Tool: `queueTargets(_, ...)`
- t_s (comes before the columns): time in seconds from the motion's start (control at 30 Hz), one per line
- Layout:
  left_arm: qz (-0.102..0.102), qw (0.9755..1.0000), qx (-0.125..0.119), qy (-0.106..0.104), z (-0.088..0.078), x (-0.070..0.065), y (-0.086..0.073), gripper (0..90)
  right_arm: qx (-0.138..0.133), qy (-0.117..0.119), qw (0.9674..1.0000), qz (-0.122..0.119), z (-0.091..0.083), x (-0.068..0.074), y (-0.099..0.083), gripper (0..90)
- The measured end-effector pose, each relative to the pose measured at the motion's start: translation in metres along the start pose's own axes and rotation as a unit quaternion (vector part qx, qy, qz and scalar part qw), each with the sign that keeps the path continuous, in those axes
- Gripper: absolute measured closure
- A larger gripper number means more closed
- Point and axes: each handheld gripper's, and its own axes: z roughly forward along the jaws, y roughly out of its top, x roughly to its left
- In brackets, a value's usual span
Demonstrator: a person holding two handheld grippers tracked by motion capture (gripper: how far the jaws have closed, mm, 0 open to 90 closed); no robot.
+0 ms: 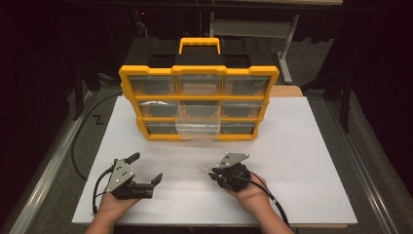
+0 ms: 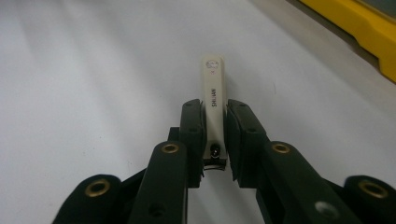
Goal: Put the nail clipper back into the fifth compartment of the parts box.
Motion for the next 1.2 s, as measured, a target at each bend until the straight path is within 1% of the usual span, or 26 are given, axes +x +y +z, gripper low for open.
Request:
queueTargets(0.27,-0.003,1.0,0.004,0.003,0.001,0.001,0.0,0.2,-0.006,-0.002,0.9999,0.014,-0.007,-0.007,-0.003,79.8)
queueTargets(0.37,-0.006,1.0,0.002,0.003,0.001,0.002,0.0,0.2,-0.005,-0.003,0.9998,0.018,-0.009,-0.008,-0.004,79.8)
queueTargets(0.5,-0.003,1.0,0.003,0.003,0.001,0.003,-0.001,0.2,-0.002,-0.001,0.9998,0.02,-0.009,-0.009,-0.003,79.8)
queueTargets(0.6,-0.007,1.0,0.0,0.004,0.0,0.004,-0.001,0.2,0.012,-0.004,0.9998,0.013,-0.007,-0.009,-0.001,79.8)
queueTargets(0.7,-0.007,1.0,-0.002,0.004,-0.001,0.005,-0.001,0.2,0.025,-0.009,0.9996,0.007,-0.009,-0.012,-0.001,79.8)
queueTargets(0.73,-0.008,1.0,-0.002,0.004,-0.001,0.005,-0.001,0.2,0.028,-0.006,0.9995,0.01,-0.01,-0.013,-0.001,79.8)
queueTargets(0.87,-0.011,0.9999,-0.005,0.005,-0.001,0.004,-0.001,0.2,0.038,-0.003,0.9993,0.007,-0.014,-0.017,-0.002,79.7)
queueTargets(0.9,-0.009,0.9999,-0.004,0.005,-0.002,0.004,-0.001,0.2,0.04,0.003,0.9992,0.01,-0.016,-0.018,-0.002,79.7)
queueTargets(1.1,-0.007,1.0,-0.004,0.001,-0.001,0.003,-0.001,0.2,0.059,0.009,0.9982,0.001,-0.022,-0.019,-0.005,79.7)
queueTargets(1.2,-0.008,1.0,-0.005,0.0,-0.002,0.002,-0.001,0.2,0.065,0.012,0.9978,0.003,-0.024,-0.02,-0.007,79.7)
